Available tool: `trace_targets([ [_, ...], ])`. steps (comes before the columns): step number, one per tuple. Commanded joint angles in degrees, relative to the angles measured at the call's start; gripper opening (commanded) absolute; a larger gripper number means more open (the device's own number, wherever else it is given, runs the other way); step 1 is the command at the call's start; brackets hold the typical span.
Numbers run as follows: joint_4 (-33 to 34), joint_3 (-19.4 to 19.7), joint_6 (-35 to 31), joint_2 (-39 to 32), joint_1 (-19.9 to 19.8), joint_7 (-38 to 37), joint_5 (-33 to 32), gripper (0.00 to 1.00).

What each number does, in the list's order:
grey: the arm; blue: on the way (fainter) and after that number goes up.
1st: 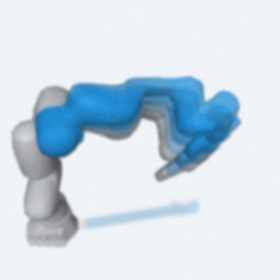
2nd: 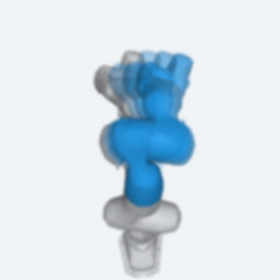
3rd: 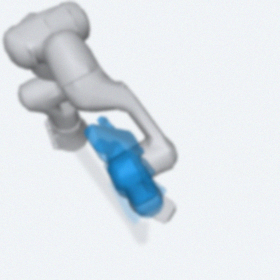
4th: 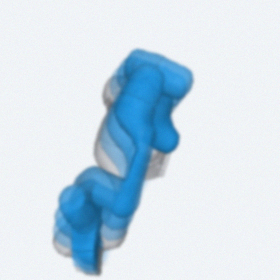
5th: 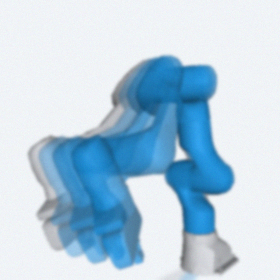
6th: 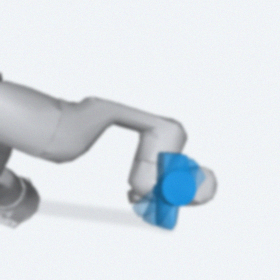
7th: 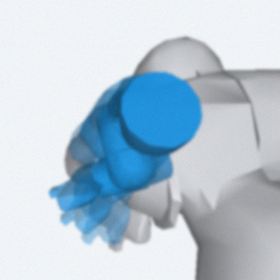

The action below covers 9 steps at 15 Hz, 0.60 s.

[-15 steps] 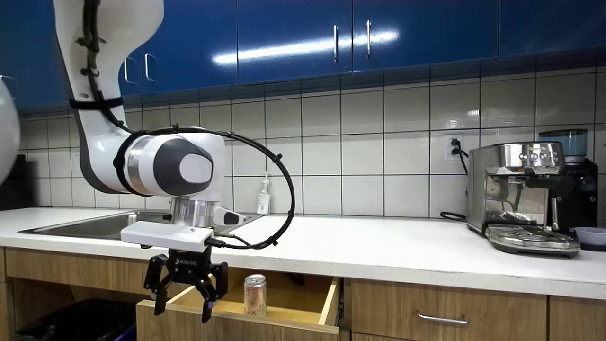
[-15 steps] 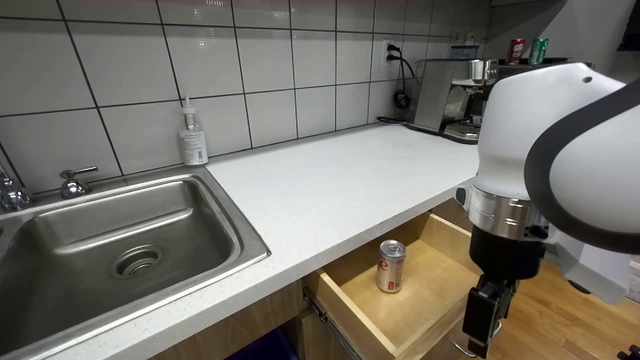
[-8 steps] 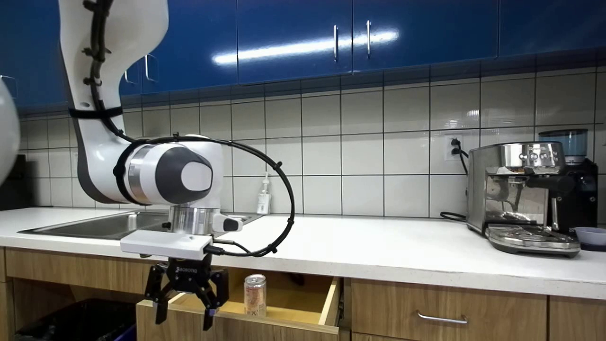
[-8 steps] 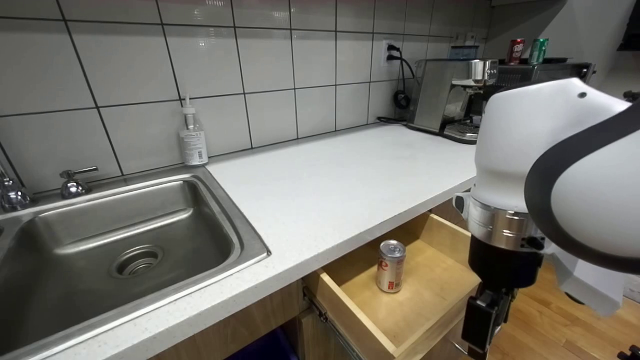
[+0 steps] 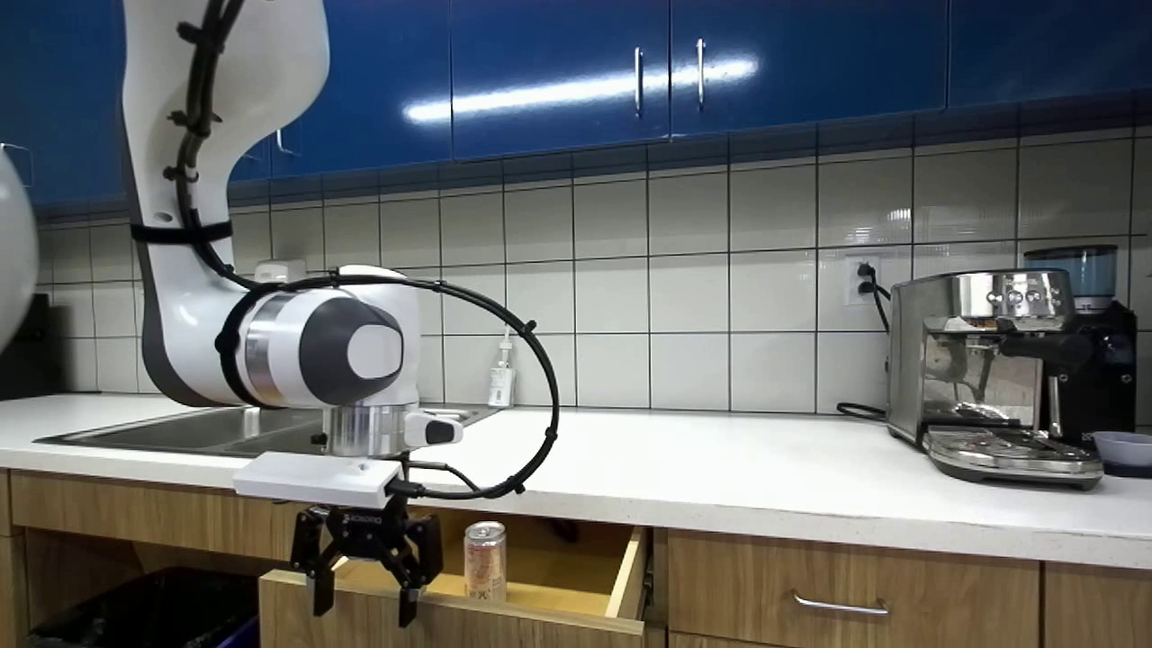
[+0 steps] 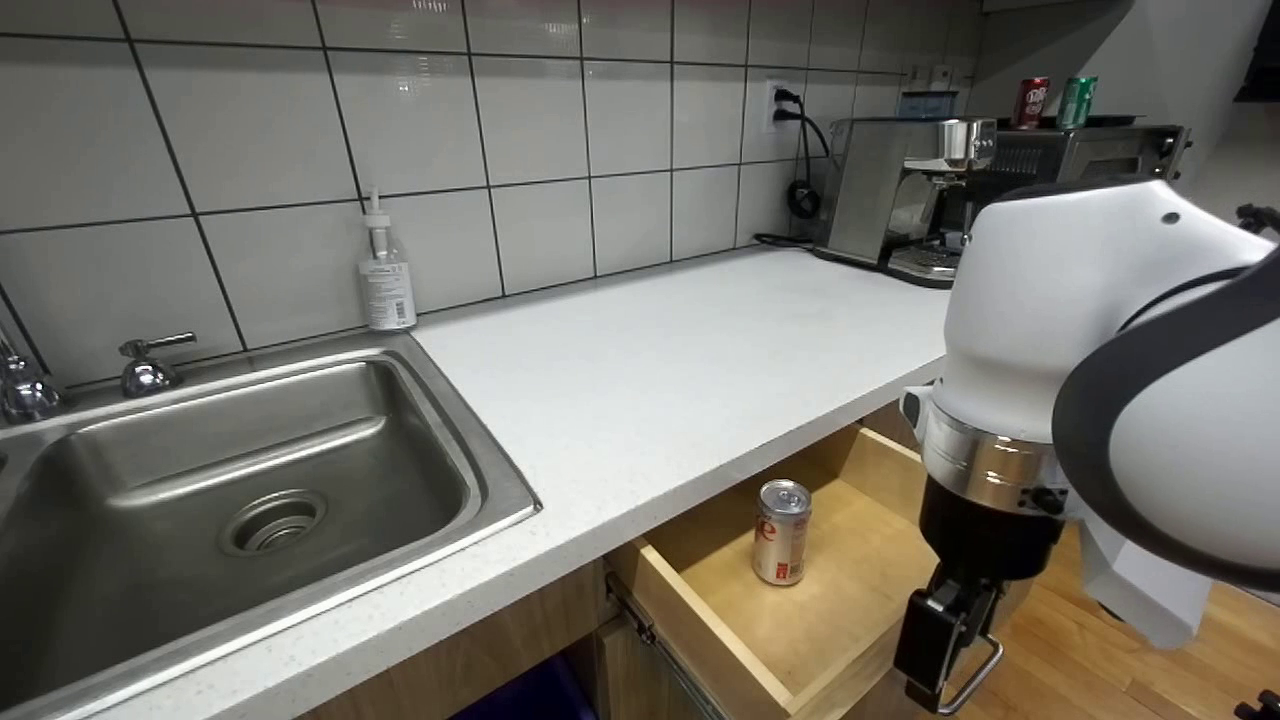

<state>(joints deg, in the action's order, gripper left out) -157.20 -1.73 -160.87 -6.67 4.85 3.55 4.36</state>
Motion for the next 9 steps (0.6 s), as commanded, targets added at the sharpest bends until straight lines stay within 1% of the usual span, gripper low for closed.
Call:
trace_targets([
  [1, 0.6, 0.1, -2.8, -1.6, -0.2, -3.5, -2.8, 1.00],
  [3, 0.3, 0.9, -4.8, -1.9, 0.2, -5.6, -4.9, 1.00],
  [9, 0.7, 2.9, -7.3, -2.9, 1.2, -11.1, -10.7, 1.00],
])
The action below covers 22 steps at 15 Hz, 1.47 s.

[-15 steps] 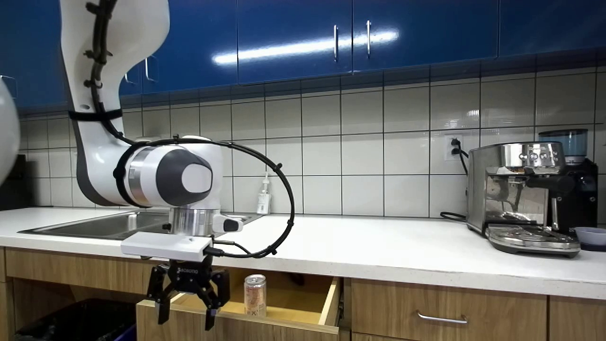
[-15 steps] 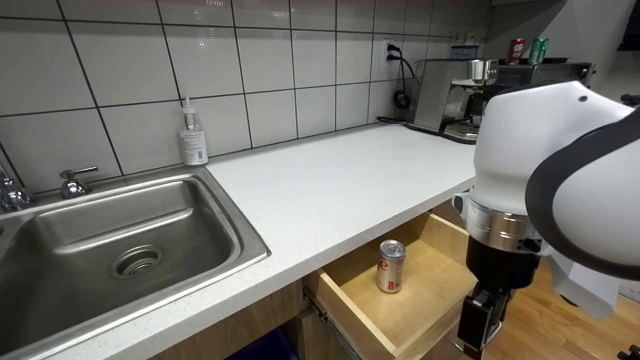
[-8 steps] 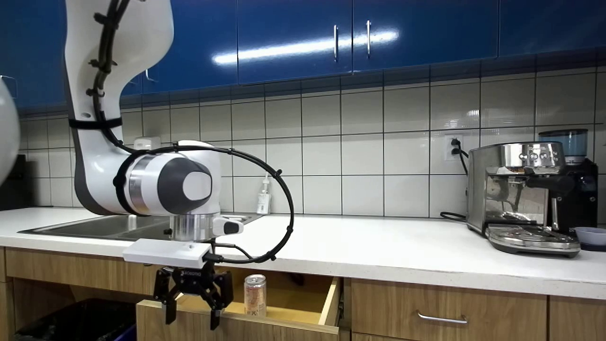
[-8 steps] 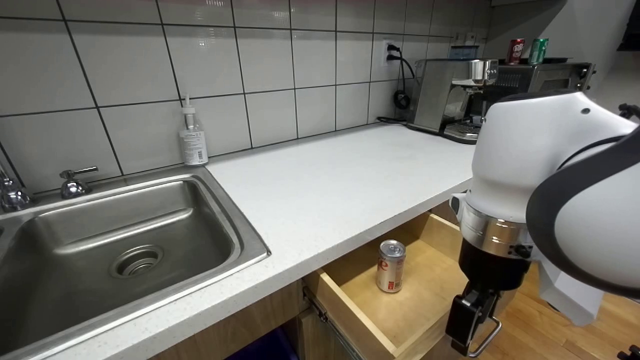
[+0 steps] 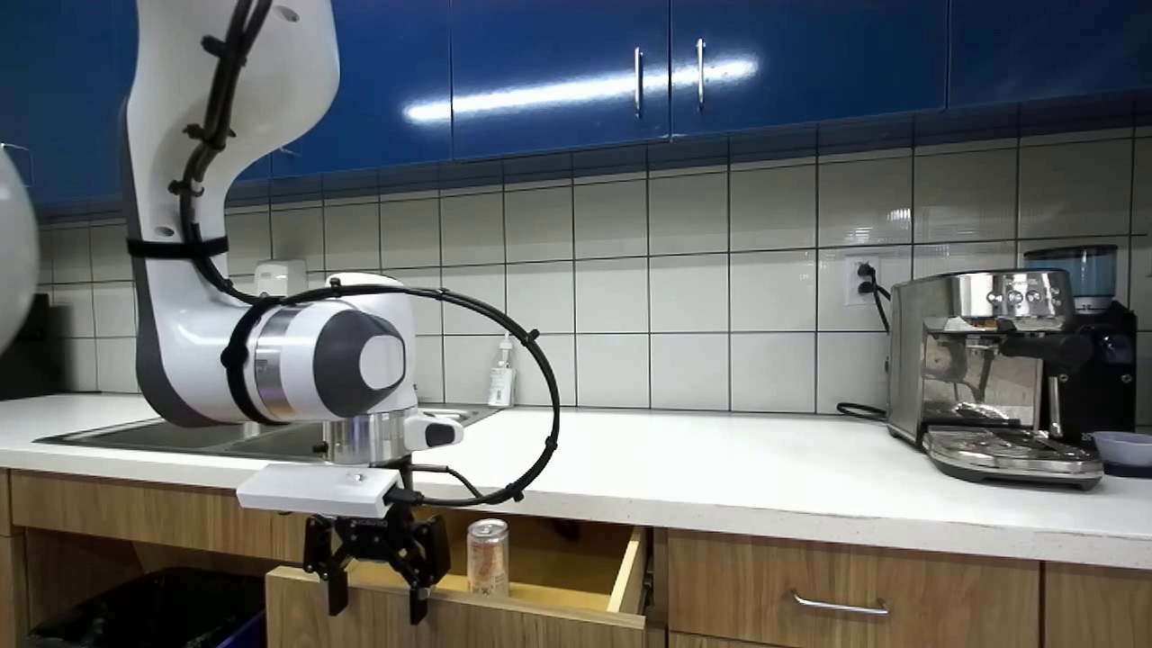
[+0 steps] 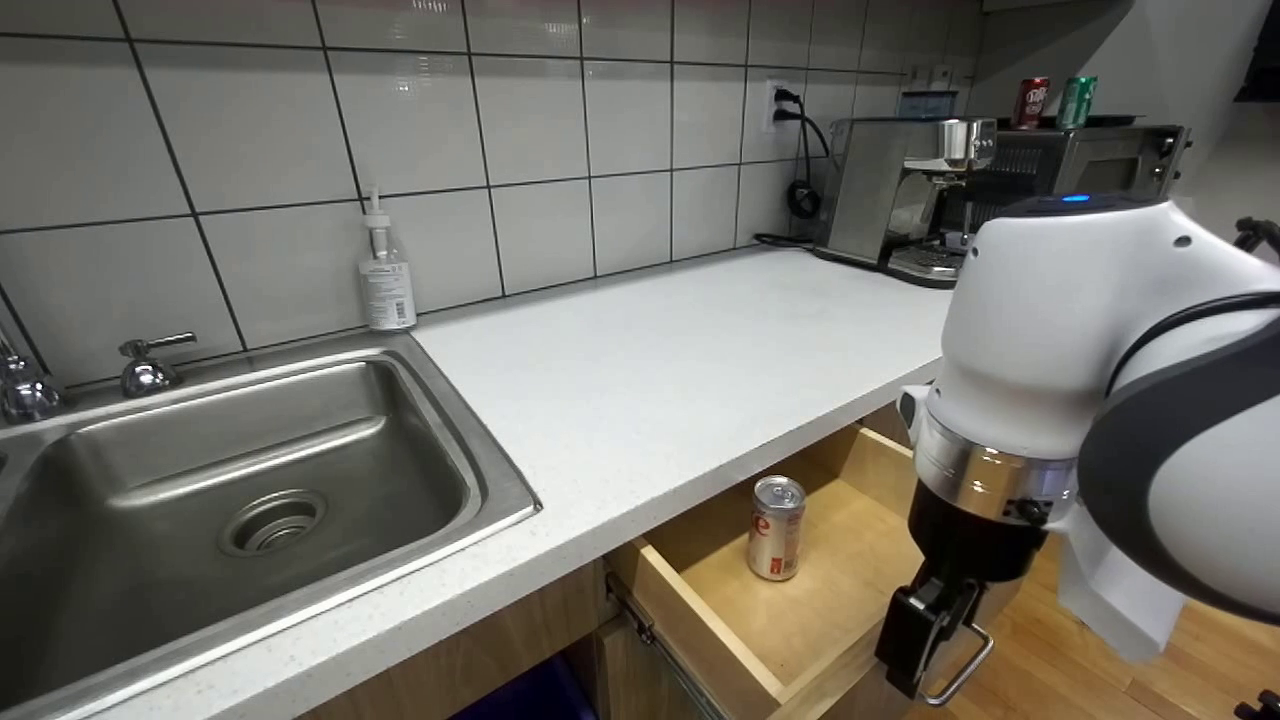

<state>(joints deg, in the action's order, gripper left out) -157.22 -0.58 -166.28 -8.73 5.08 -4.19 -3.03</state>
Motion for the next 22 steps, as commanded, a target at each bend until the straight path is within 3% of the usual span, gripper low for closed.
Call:
trace_targets([
  [1, 0.9, 2.1, -2.0, -1.0, 1.2, -3.9, -3.9, 1.00],
  [22, 4.4, 4.9, -5.6, -3.1, 1.6, -5.3, -3.3, 1.00],
])
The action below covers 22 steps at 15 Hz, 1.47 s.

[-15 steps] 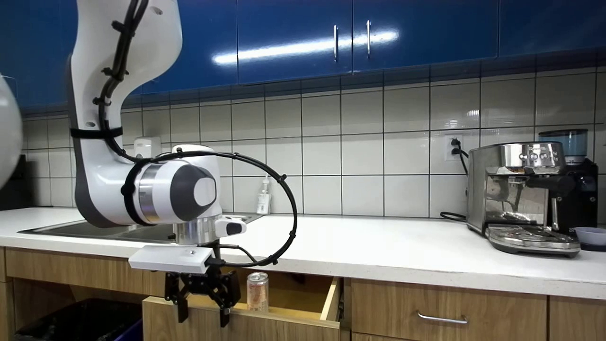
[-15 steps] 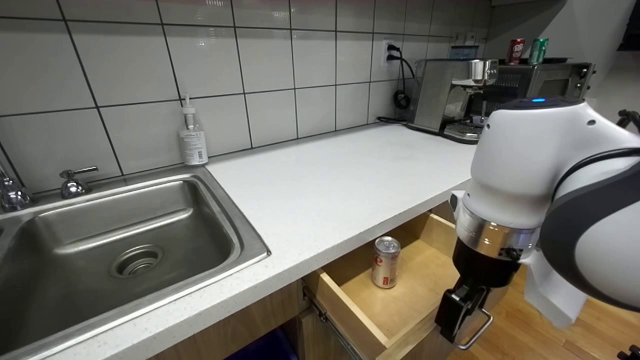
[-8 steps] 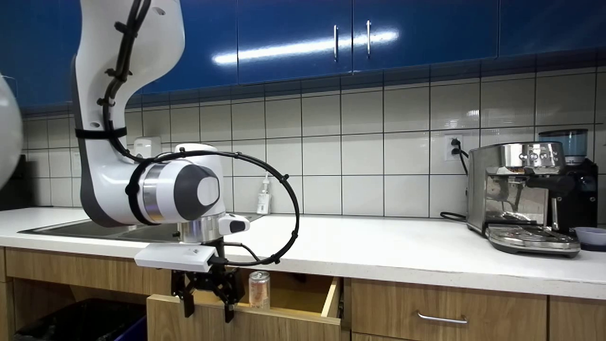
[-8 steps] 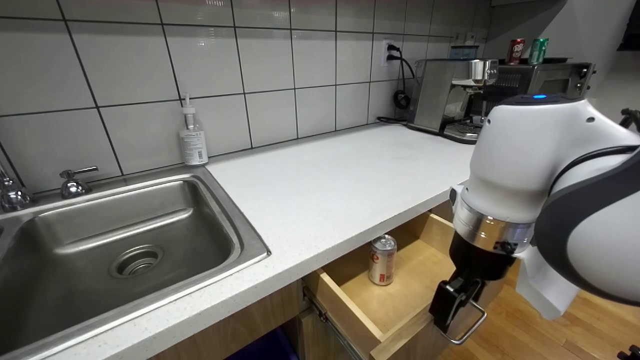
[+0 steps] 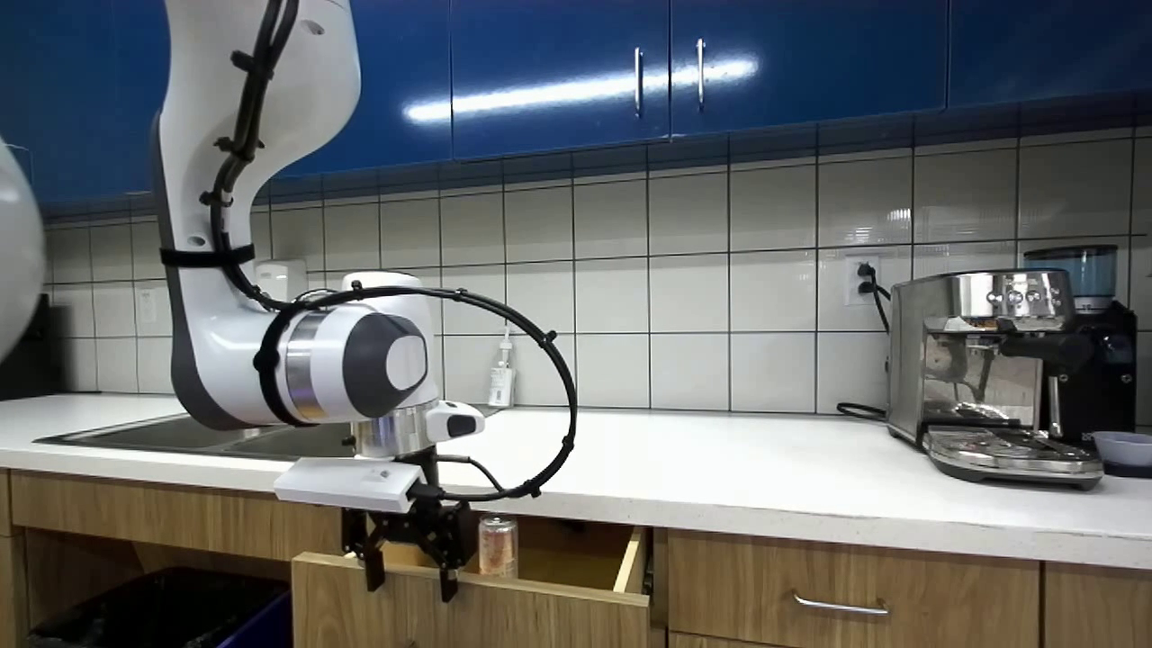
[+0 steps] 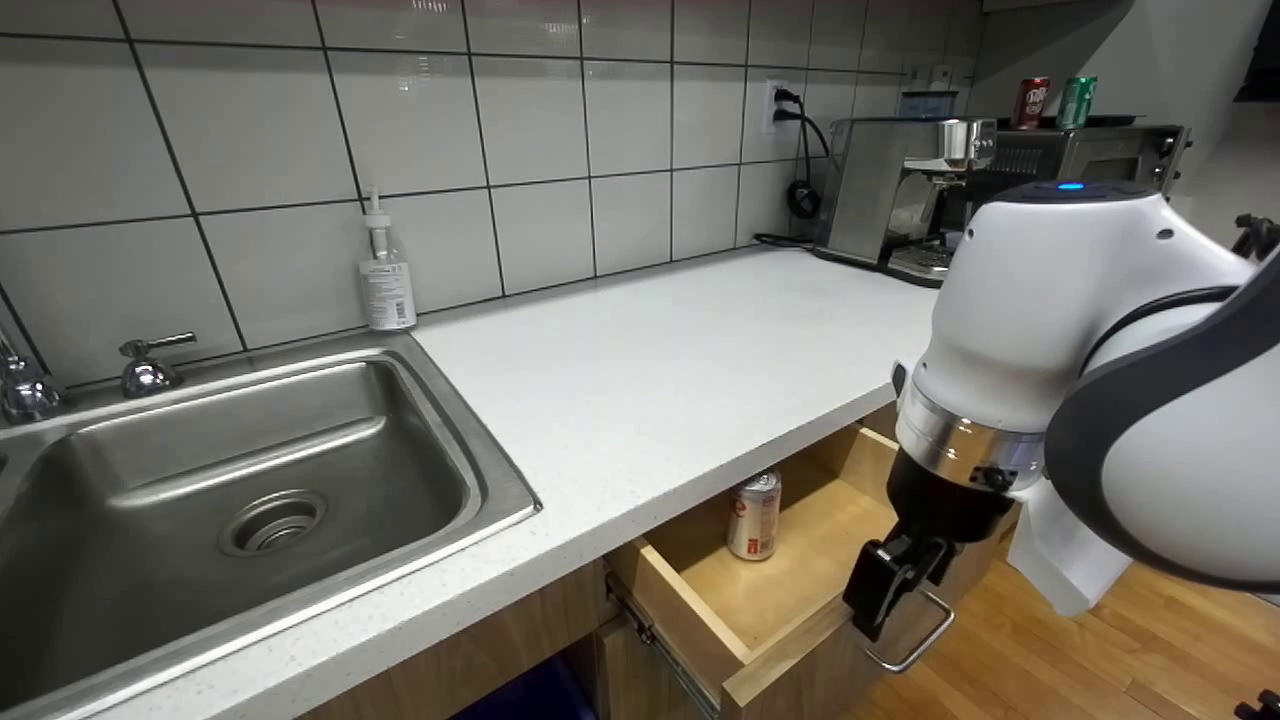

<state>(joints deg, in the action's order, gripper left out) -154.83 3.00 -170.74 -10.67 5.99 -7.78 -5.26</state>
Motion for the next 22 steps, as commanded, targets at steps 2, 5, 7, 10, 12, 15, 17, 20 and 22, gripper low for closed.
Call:
trace_targets([
  [2, 2.8, 1.1, -1.2, -1.6, 0.3, -1.3, -0.5, 1.00],
  [5, 4.1, 1.2, -1.1, -2.6, 0.3, -1.0, -0.4, 1.00],
  [7, 5.1, 1.1, -1.0, -3.2, 0.1, -0.8, 0.0, 1.00],
  [10, 6.7, 1.2, -0.8, -4.1, -0.1, -0.5, 0.2, 1.00],
  [12, 7.7, 1.2, -0.7, -4.8, -0.2, -0.3, 0.3, 1.00],
  [15, 9.0, 1.3, -0.6, -5.7, -0.2, -0.2, 0.3, 1.00],
  [17, 10.4, 1.0, -0.6, -6.7, -0.5, 0.2, 0.8, 1.00],
  [20, 11.7, 1.0, -0.6, -7.5, -0.7, 0.3, 1.1, 1.00],
  [22, 12.4, 1.1, -0.5, -8.0, -0.6, 0.2, 1.1, 1.00],
])
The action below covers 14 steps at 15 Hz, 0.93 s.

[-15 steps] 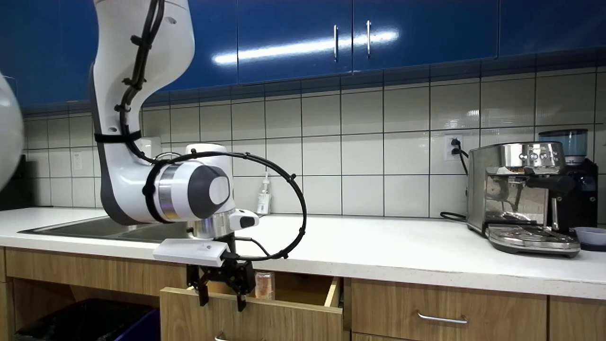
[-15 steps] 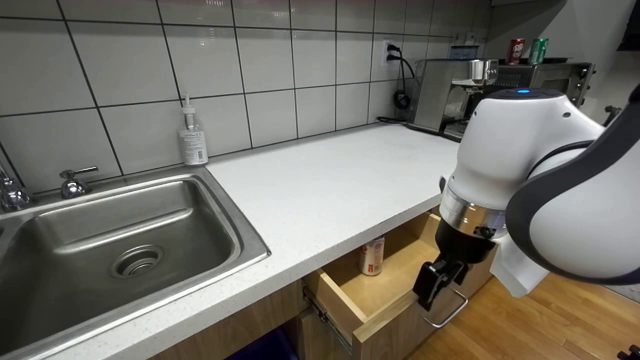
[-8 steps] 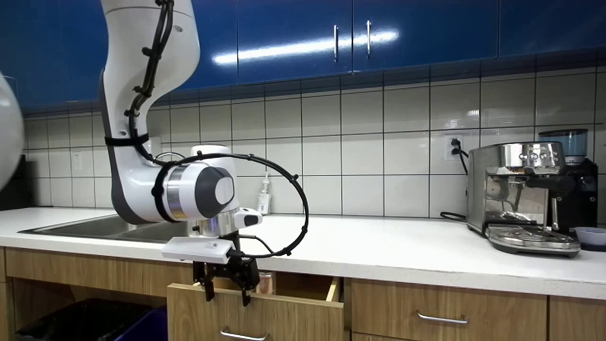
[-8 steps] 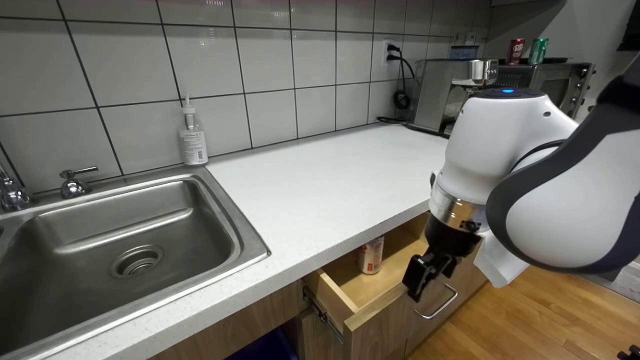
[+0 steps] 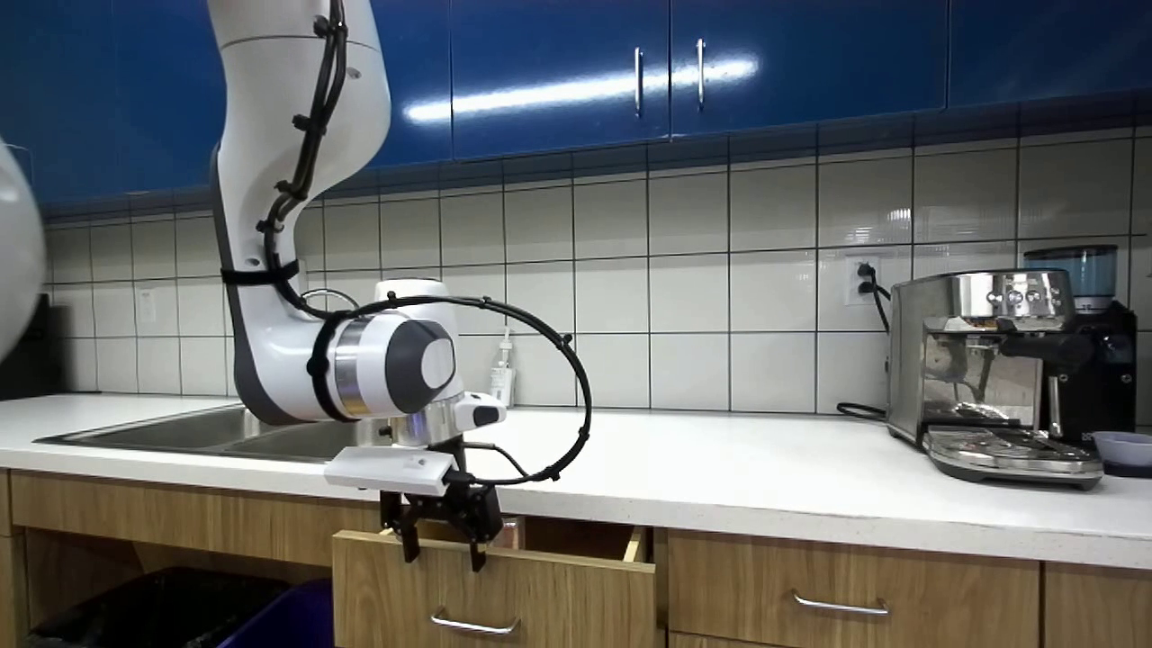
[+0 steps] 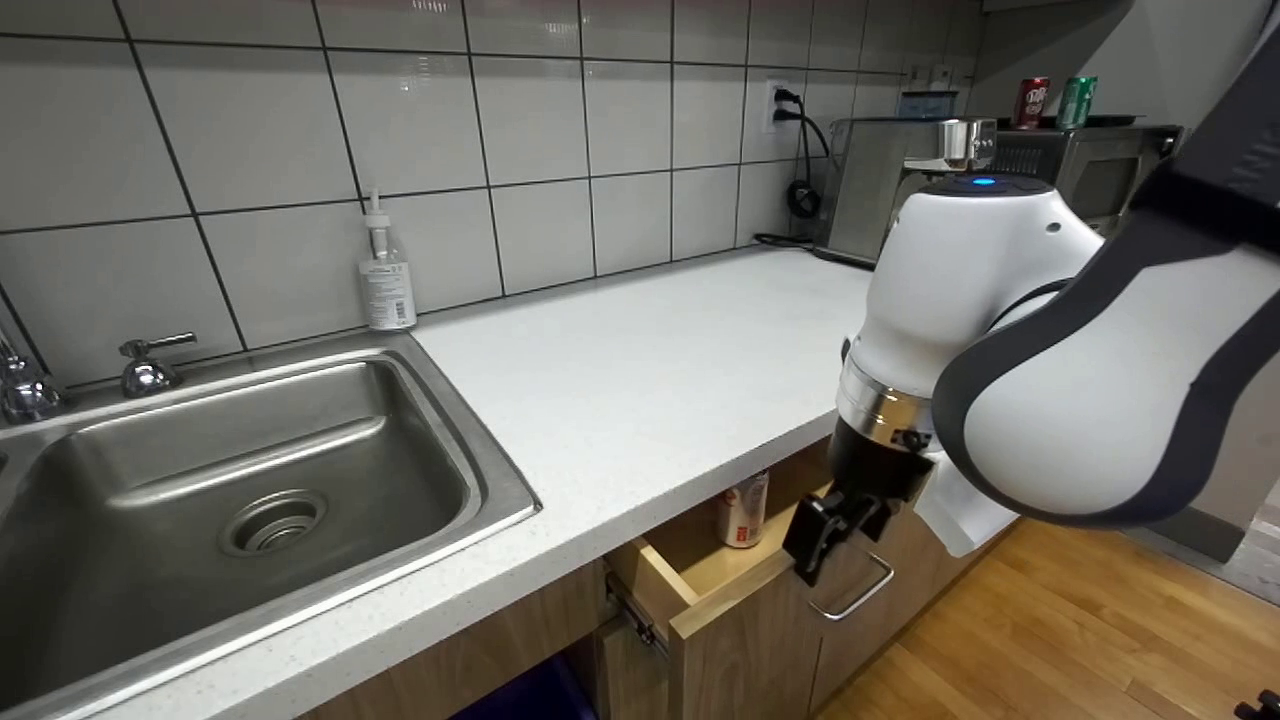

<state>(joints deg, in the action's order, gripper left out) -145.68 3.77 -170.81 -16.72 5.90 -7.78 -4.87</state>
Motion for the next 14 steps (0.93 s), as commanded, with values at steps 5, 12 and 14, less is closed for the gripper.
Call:
trace_targets([
  [5, 4.4, 1.0, -0.5, -2.6, -0.1, -0.2, 0.4, 1.00],
  [12, 3.1, 1.7, -1.6, -1.6, 0.6, -0.6, 0.0, 1.00],
  [14, 3.1, 2.2, -1.5, -1.6, 1.0, -0.9, -0.4, 1.00],
])
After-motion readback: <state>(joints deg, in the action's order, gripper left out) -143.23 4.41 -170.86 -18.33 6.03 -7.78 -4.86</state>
